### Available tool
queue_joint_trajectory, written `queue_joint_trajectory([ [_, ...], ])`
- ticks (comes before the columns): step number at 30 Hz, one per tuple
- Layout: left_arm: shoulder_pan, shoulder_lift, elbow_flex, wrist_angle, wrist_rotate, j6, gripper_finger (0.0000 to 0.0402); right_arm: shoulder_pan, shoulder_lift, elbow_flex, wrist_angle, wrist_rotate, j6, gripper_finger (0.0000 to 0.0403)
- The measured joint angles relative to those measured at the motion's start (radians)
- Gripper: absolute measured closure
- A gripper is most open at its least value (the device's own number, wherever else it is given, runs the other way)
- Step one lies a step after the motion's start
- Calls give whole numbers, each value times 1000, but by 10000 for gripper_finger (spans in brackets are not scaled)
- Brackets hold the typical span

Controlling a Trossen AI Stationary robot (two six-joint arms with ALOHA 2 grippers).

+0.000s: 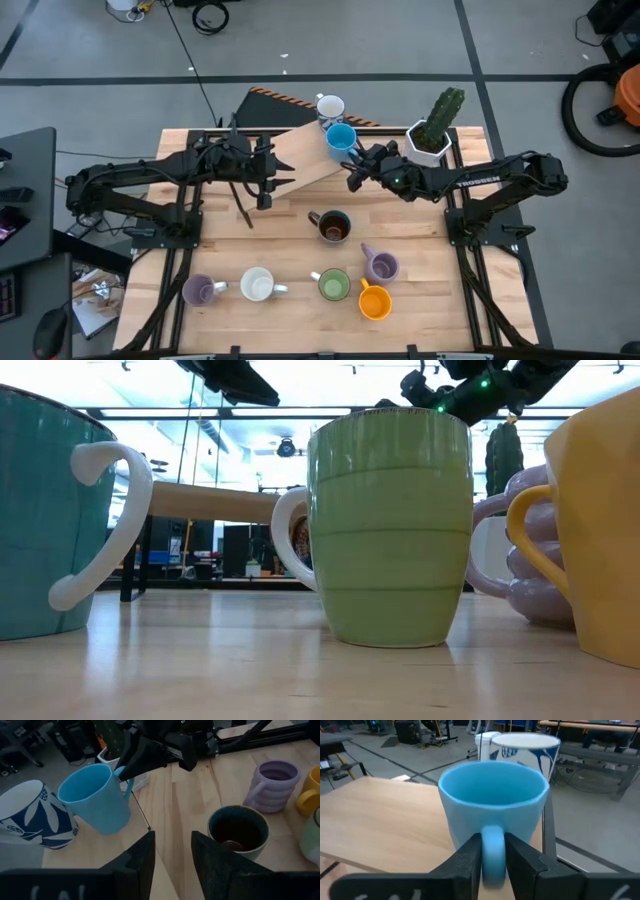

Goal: Place coffee mugs
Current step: Put the light blue mug on the shelf

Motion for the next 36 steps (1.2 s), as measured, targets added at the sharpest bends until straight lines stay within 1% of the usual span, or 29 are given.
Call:
queue_joint_trajectory([
  [3,0,0,0,-1,0,0,269,0,1,0,3,-1,1,296],
  [8,0,0,0,-2,0,0,269,0,1,0,2,-59,11,270],
  [12,0,0,0,-2,0,0,269,4,1,0,2,-79,21,252],
  [16,0,11,0,5,0,1,269,7,1,0,2,-71,3,238],
  [19,3,43,0,21,0,1,269,7,1,0,2,-49,-15,225],
  [22,3,88,1,74,-4,1,269,1,1,0,2,-26,-18,208],
  [28,16,178,1,188,-57,63,269,-20,1,0,3,-21,-18,168],
  [32,67,232,1,237,-63,123,269,-37,1,0,3,-29,-18,152],
  [36,127,287,0,281,-63,132,269,-46,1,0,4,-31,-10,150],
])
